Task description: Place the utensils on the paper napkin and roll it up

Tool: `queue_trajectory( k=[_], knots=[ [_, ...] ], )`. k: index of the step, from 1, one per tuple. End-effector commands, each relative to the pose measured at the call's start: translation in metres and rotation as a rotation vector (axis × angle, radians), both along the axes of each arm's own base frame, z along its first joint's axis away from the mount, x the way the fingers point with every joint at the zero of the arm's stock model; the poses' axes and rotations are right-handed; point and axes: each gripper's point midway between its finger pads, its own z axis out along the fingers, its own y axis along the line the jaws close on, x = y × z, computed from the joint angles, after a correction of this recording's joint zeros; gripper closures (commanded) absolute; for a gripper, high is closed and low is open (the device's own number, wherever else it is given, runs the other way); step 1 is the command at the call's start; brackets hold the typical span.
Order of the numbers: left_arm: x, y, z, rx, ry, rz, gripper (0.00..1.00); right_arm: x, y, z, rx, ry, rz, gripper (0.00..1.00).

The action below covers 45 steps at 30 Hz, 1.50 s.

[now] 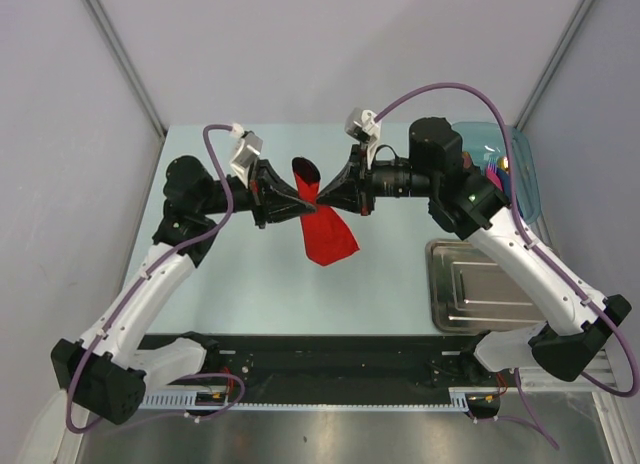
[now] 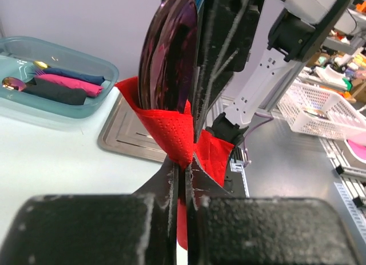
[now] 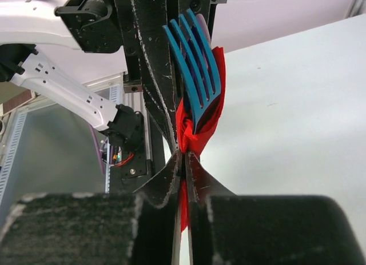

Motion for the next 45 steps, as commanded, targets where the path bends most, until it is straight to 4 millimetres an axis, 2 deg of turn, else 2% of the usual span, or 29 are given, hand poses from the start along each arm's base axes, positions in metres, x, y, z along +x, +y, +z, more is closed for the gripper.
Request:
queue_trajectory(
  k=[1, 2, 3, 4, 6, 8, 11, 15, 20, 24, 27, 32, 36, 45],
  knots=[
    [0.015, 0.004, 0.008, -0.061, -0.011, 0.057, 1.0, 0.017, -0.002, 0.026, 0.052, -0.071, -0.069, 0.81],
    [0.021, 0.007, 0.011, -0.087, 0.05, 0.083, 1.0, 0.025, -0.005, 0.028, 0.055, -0.067, -0.105, 0.61],
    [0.03, 0.011, 0.009, -0.108, 0.082, 0.113, 1.0, 0.039, -0.012, 0.029, 0.057, -0.056, -0.152, 0.53],
    [0.051, 0.019, 0.017, -0.157, 0.072, 0.18, 1.0, 0.046, -0.016, 0.032, 0.063, -0.056, -0.182, 0.44],
    [0.072, 0.025, 0.019, -0.207, 0.157, 0.226, 1.0, 0.065, -0.029, 0.037, 0.071, -0.055, -0.279, 0.43],
    [0.085, 0.031, 0.03, -0.257, 0.144, 0.271, 1.0, 0.076, -0.037, 0.041, 0.08, -0.068, -0.34, 0.44],
    [0.103, 0.033, 0.037, -0.3, 0.184, 0.318, 1.0, 0.075, -0.042, 0.053, 0.116, -0.103, -0.356, 0.49],
    [0.115, 0.034, 0.044, -0.35, 0.221, 0.338, 1.0, 0.071, -0.03, 0.049, 0.134, -0.087, -0.306, 0.56],
    [0.116, 0.033, 0.06, -0.363, 0.198, 0.318, 1.0, 0.071, -0.013, 0.025, 0.118, -0.018, -0.233, 0.54],
    [0.112, 0.032, 0.069, -0.371, 0.181, 0.305, 1.0, 0.082, -0.01, 0.009, 0.109, 0.013, -0.239, 0.51],
    [0.108, 0.032, 0.072, -0.368, 0.16, 0.293, 1.0, 0.091, -0.012, -0.001, 0.099, 0.027, -0.249, 0.41],
    [0.099, 0.031, 0.075, -0.361, 0.14, 0.269, 1.0, 0.093, -0.008, -0.004, 0.106, 0.035, -0.216, 0.33],
    [0.094, 0.03, 0.076, -0.358, 0.133, 0.254, 1.0, 0.085, 0.0, 0.0, 0.129, 0.04, -0.156, 0.34],
    [0.094, 0.03, 0.082, -0.376, 0.136, 0.248, 1.0, 0.074, 0.018, -0.012, 0.109, 0.063, -0.087, 0.36]
  ],
)
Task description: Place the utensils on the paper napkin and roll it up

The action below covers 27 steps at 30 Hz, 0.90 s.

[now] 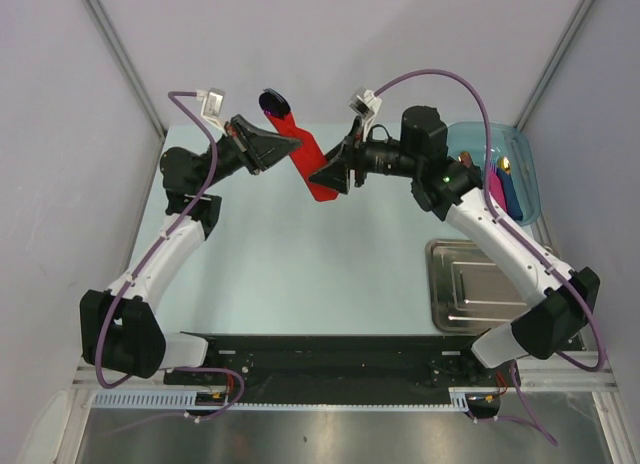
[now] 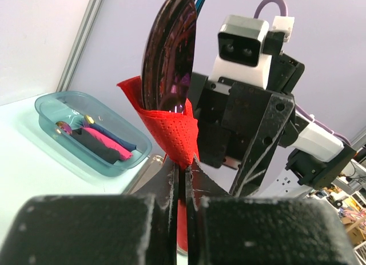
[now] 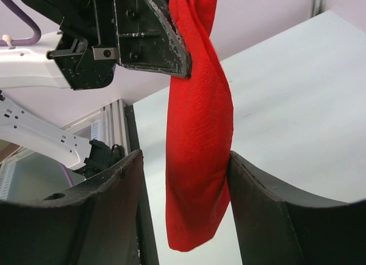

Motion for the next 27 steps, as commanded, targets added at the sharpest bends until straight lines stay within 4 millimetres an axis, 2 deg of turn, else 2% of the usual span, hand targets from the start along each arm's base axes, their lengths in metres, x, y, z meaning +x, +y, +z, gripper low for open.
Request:
queue_trajectory(
  k=[1, 8, 15, 17, 19, 24, 27],
  knots=[
    [-0.021, 0.003, 0.039, -0.042, -0.121, -0.018, 1.0, -0.007, 0.011, 0.006, 0.017, -0.04, 0.044, 0.36],
    [-0.021, 0.002, 0.041, -0.051, -0.121, -0.025, 1.0, -0.007, 0.016, 0.001, 0.009, -0.024, 0.059, 0.37],
    [-0.021, 0.0, 0.045, -0.062, -0.125, -0.03, 1.0, -0.016, 0.028, 0.0, 0.021, -0.008, 0.129, 0.48],
    [-0.021, -0.001, 0.046, -0.064, -0.128, -0.034, 1.0, -0.016, 0.03, 0.0, 0.022, -0.004, 0.135, 0.48],
    [-0.021, -0.001, 0.043, -0.061, -0.124, -0.035, 1.0, -0.013, 0.029, -0.002, 0.013, 0.002, 0.112, 0.39],
    [-0.007, 0.006, 0.029, -0.046, -0.075, 0.024, 1.0, 0.013, 0.005, 0.009, -0.012, -0.025, -0.033, 0.29],
    [0.007, 0.014, 0.019, -0.042, -0.031, 0.073, 1.0, 0.038, -0.03, 0.025, -0.011, -0.041, -0.164, 0.22]
  ],
)
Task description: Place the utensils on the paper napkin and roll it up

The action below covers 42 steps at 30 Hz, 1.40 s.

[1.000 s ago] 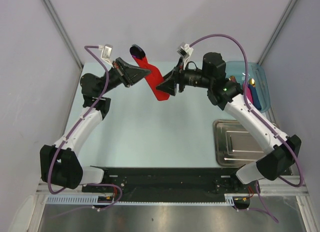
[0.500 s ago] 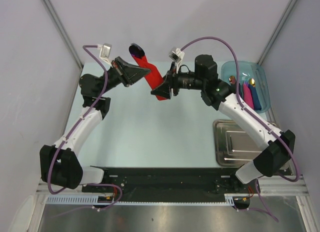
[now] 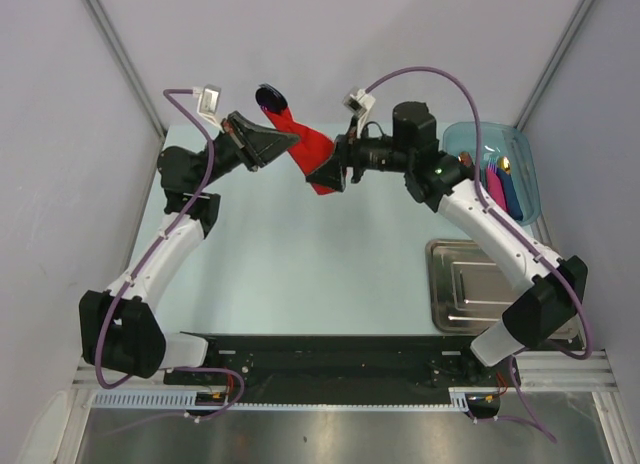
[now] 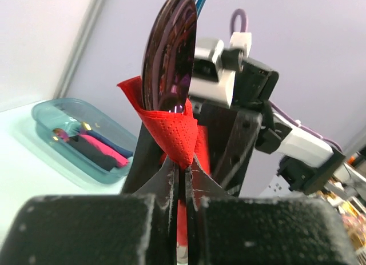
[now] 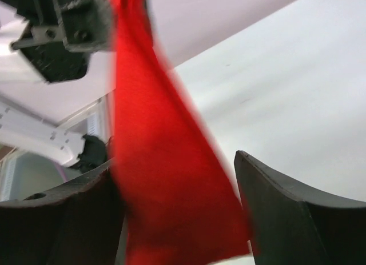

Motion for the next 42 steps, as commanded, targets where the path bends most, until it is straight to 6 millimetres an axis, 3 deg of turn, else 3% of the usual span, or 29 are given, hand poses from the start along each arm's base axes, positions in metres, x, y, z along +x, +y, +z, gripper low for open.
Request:
queue_trajectory(
  k=[1, 4, 8, 10, 11, 14, 17, 20, 28, 35, 42],
  knots=[
    [0.012, 0.013, 0.004, -0.014, 0.001, 0.083, 1.0, 0.038, -0.057, 0.063, 0.048, -0.132, -0.218, 0.21],
    [0.022, 0.017, -0.001, -0.01, 0.03, 0.105, 1.0, 0.051, -0.088, 0.098, 0.084, -0.192, -0.309, 0.2],
    [0.027, 0.017, -0.001, -0.007, 0.041, 0.104, 1.0, 0.048, -0.099, 0.126, 0.122, -0.246, -0.342, 0.29],
    [0.029, 0.018, -0.001, -0.011, 0.044, 0.105, 1.0, 0.041, -0.096, 0.132, 0.137, -0.262, -0.33, 0.39],
    [0.029, 0.017, 0.0, -0.015, 0.045, 0.103, 1.0, 0.036, -0.089, 0.132, 0.14, -0.261, -0.31, 0.48],
    [0.029, 0.017, 0.002, -0.021, 0.042, 0.1, 1.0, 0.024, -0.073, 0.126, 0.131, -0.259, -0.248, 0.62],
    [0.027, 0.017, 0.003, -0.021, 0.04, 0.096, 1.0, 0.01, -0.053, 0.121, 0.137, -0.255, -0.173, 0.72],
    [0.026, 0.017, 0.004, -0.021, 0.04, 0.096, 1.0, 0.0, -0.036, 0.113, 0.131, -0.248, -0.111, 0.75],
    [0.024, 0.017, 0.008, -0.029, 0.054, 0.089, 1.0, -0.001, -0.011, 0.058, 0.012, -0.236, -0.045, 0.72],
    [0.013, 0.014, 0.011, -0.027, 0.023, 0.053, 1.0, 0.014, -0.014, 0.048, -0.012, -0.267, -0.079, 0.6],
    [0.004, 0.009, 0.009, -0.016, 0.01, 0.016, 1.0, 0.011, -0.01, 0.044, 0.006, -0.248, -0.036, 0.48]
  ],
)
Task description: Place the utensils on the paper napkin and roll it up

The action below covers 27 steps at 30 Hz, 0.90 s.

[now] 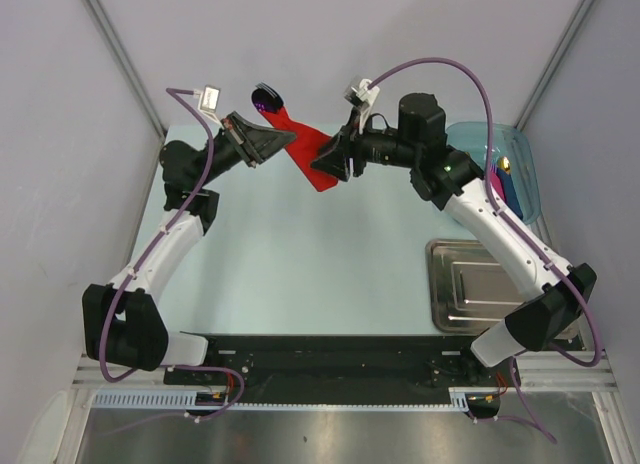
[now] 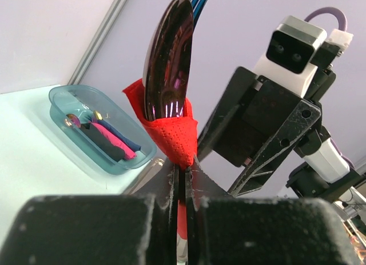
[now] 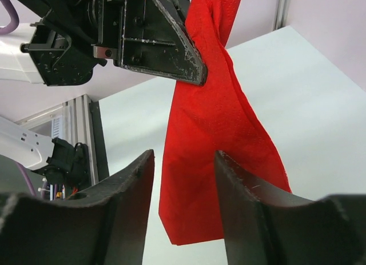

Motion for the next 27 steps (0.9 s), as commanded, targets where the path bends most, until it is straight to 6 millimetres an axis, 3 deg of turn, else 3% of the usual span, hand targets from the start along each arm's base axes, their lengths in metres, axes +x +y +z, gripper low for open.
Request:
queue_trajectory(
  k=[1, 7, 27],
  knots=[
    [-0.024, -0.002, 0.029, -0.019, -0.114, -0.044, 1.0, 0.002, 0.003, 0.009, 0.027, -0.05, 0.021, 0.44],
    [-0.026, -0.002, 0.031, -0.023, -0.118, -0.055, 1.0, 0.006, 0.004, 0.007, 0.029, -0.039, 0.014, 0.37],
    [-0.037, -0.005, 0.036, -0.037, -0.135, -0.092, 1.0, 0.003, 0.02, -0.015, 0.032, 0.045, 0.053, 0.37]
  ],
)
